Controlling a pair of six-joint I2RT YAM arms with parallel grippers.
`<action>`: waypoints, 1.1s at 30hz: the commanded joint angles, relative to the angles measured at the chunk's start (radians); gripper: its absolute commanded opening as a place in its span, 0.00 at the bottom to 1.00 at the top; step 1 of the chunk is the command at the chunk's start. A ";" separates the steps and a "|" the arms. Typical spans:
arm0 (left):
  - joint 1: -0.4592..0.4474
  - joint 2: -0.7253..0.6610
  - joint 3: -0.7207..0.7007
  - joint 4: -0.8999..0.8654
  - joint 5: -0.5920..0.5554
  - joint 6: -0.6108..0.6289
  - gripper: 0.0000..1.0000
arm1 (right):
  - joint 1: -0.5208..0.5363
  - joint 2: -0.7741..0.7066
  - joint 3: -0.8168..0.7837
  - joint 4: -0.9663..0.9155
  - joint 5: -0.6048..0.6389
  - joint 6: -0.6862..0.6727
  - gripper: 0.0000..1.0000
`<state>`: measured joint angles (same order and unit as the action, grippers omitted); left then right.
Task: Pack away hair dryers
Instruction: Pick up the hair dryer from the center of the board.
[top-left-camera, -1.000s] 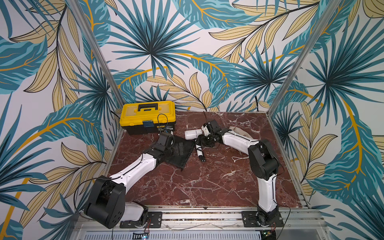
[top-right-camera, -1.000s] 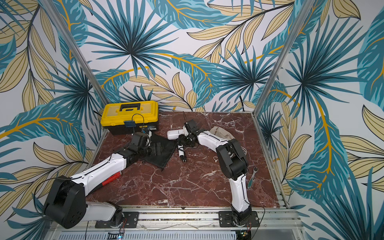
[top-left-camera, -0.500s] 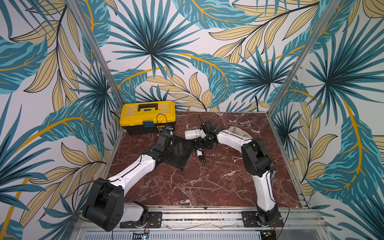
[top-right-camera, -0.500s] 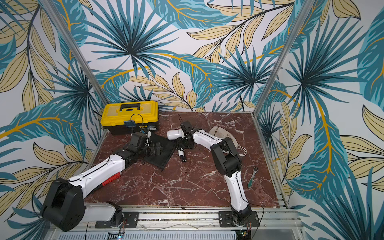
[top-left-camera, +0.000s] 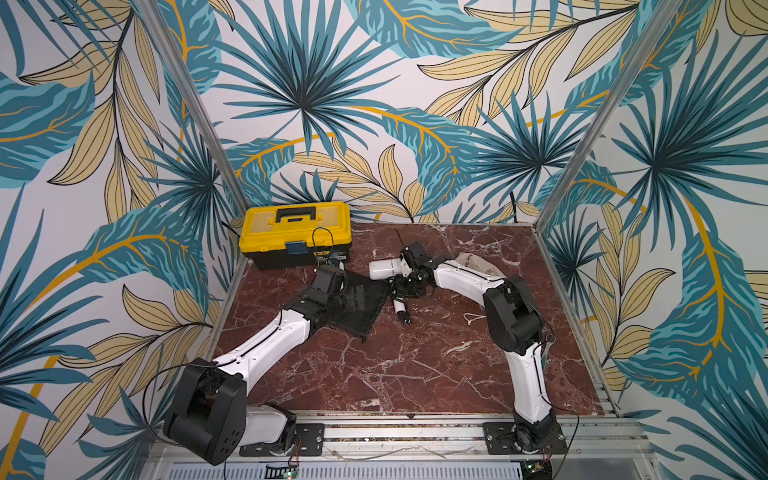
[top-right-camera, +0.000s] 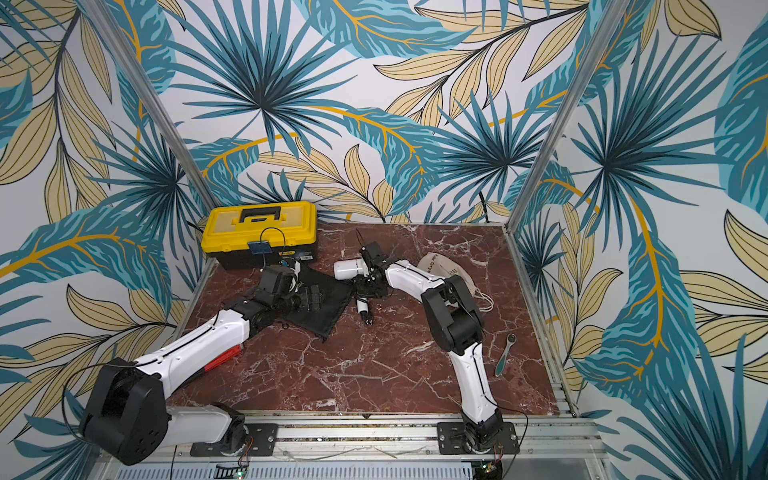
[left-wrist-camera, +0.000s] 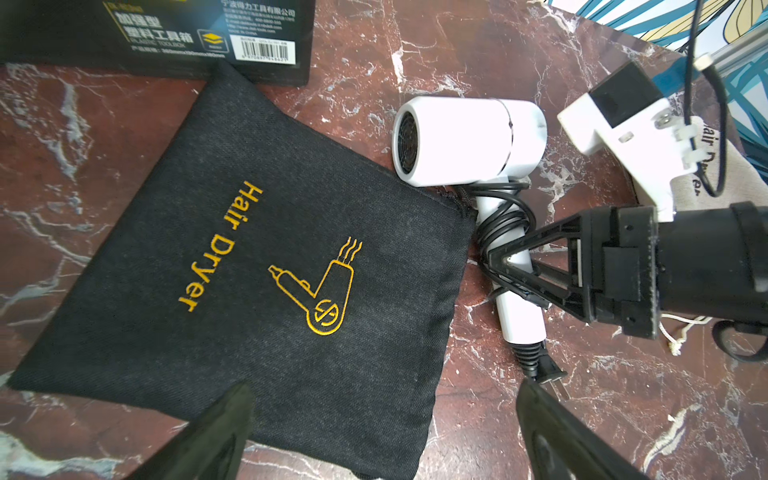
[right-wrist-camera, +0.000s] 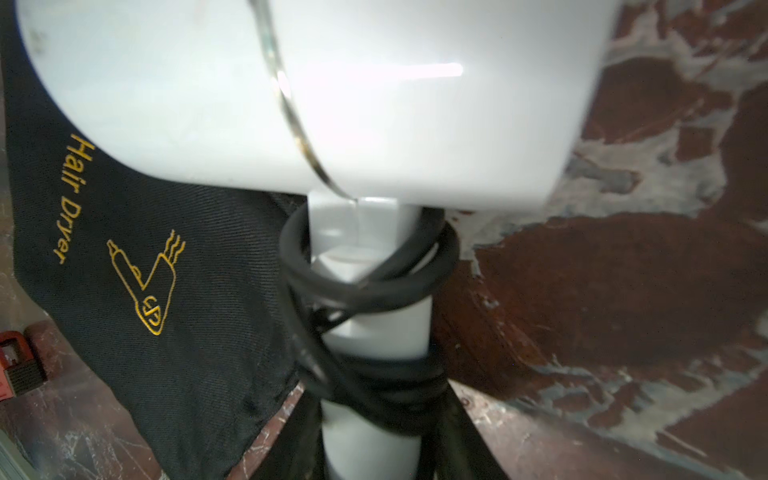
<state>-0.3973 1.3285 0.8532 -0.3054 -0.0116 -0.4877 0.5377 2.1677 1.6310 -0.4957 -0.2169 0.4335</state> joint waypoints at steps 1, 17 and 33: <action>0.007 -0.028 -0.016 -0.013 -0.018 0.011 1.00 | -0.003 -0.101 -0.033 0.047 0.003 -0.004 0.17; 0.049 -0.050 0.092 0.068 0.238 0.182 1.00 | -0.024 -0.486 -0.327 -0.093 0.112 -0.401 0.15; 0.047 0.222 0.324 0.037 0.897 0.349 1.00 | -0.039 -0.790 -0.520 -0.077 -0.056 -0.561 0.15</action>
<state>-0.3542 1.5181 1.1061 -0.2726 0.7136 -0.1680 0.4953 1.4193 1.1130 -0.6258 -0.2073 -0.0750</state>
